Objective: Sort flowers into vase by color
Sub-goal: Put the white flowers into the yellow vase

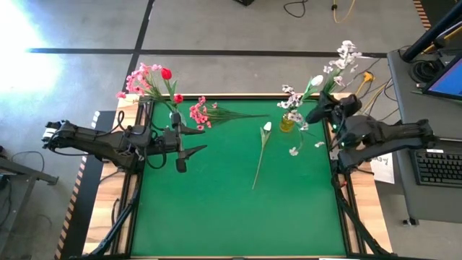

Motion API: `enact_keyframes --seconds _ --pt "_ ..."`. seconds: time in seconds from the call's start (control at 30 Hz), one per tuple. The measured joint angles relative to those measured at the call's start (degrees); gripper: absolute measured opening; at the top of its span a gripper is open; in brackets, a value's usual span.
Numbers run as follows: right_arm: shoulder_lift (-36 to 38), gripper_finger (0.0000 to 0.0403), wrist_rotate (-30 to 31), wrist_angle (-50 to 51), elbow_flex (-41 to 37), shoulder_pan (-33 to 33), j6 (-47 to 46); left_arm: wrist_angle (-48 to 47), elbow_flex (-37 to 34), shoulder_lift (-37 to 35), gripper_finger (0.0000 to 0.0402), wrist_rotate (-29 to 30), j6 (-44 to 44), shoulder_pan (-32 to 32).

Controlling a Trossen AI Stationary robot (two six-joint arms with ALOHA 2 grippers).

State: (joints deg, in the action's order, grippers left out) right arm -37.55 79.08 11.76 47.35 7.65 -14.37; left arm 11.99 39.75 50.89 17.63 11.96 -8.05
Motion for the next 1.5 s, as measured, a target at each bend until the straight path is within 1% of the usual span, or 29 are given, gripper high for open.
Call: enact_keyframes --seconds 0.07,0.13,0.23,0.3,0.47,0.53,0.63,0.73,0.8,0.9,1.13,1.23,1.5 --pt "-1.1 0.0022 -0.6 -6.3 0.0 -1.0 5.8 0.0 0.0 0.0 0.0200 0.0 0.6 0.0" --pt "-2.0 0.0022 -3.2 -12.4 0.0 -2.2 12.1 0.0 0.0 0.0 0.0200 0.0 1.1 0.0" --pt "-3.2 0.0022 -8.8 -19.8 0.0 -5.3 20.0 0.0 0.0 0.0 0.0200 0.0 1.7 0.0" --pt "-3.5 0.0022 -12.6 -21.7 0.0 -7.9 22.7 0.0 0.0 0.0 0.0200 0.0 1.9 0.0" --pt "-3.0 0.0022 -20.6 -21.8 -1.2 -15.5 22.8 0.0 0.0 0.0 0.0200 0.0 2.2 0.0" --pt "-2.5 0.0022 -24.6 -21.7 -2.8 -18.3 21.5 0.0 0.0 0.0 0.0200 0.0 2.6 0.0" --pt "-1.7 0.0022 -28.6 -22.1 -5.5 -22.1 19.9 0.0 0.0 0.0 0.0200 0.0 2.8 0.0" --pt "-0.6 0.0022 -33.6 -26.4 -9.3 -24.8 19.7 0.0 0.0 0.0 0.0200 0.0 3.0 0.0" --pt "-0.1 0.0022 -35.8 -30.8 -12.0 -25.9 19.8 -0.1 0.0 0.0 0.0200 0.0 3.2 0.0" --pt "0.4 0.0022 -36.1 -34.8 -15.4 -26.2 20.8 -0.2 0.0 0.0 0.0200 0.0 3.2 0.0" --pt "0.7 0.0022 -35.5 -35.2 -19.4 -26.2 19.9 -1.0 0.0 0.0 0.0200 0.0 3.5 0.0" --pt "0.6 0.0022 -34.2 -36.9 -20.3 -26.2 19.9 -1.0 0.0 0.0 0.0200 0.0 3.6 0.0" --pt "0.6 0.0022 -34.1 -37.5 -20.5 -26.2 20.0 -1.0 0.0 0.0 0.0200 0.0 3.7 0.0"
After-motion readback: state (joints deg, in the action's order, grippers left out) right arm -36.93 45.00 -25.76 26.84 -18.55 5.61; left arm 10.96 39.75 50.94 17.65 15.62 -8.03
